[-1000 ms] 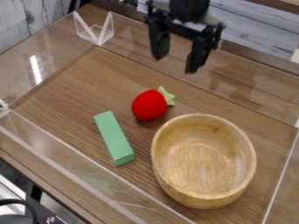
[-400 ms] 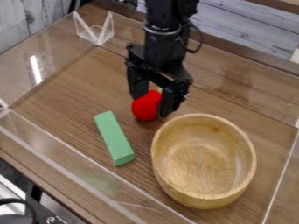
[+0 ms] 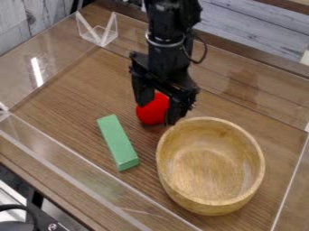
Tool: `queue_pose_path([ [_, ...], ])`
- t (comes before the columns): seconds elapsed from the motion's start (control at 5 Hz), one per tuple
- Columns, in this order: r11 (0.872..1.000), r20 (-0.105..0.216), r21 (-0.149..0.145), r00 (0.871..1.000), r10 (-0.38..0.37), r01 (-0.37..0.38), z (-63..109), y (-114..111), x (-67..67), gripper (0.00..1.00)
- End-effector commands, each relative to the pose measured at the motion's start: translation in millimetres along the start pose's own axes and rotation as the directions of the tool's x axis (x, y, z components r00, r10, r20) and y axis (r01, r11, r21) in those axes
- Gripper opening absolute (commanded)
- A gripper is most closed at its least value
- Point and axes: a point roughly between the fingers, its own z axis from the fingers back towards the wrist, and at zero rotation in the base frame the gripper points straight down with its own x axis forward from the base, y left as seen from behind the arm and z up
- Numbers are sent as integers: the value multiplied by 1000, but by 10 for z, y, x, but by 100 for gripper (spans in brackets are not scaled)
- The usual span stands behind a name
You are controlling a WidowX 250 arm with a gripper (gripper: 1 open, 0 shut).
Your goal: Move the red object to the left side of the table
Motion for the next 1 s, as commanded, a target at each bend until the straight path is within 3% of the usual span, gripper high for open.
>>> queue_pose_path([
  [0.0, 995, 41, 21, 994, -99, 98, -80, 51, 74, 100],
  [0.2, 985, 42, 26, 984, -171, 170, -199, 103, 113, 100],
  [0.8, 987, 81, 3, 983, -163, 163, -324, 235, 267, 100],
])
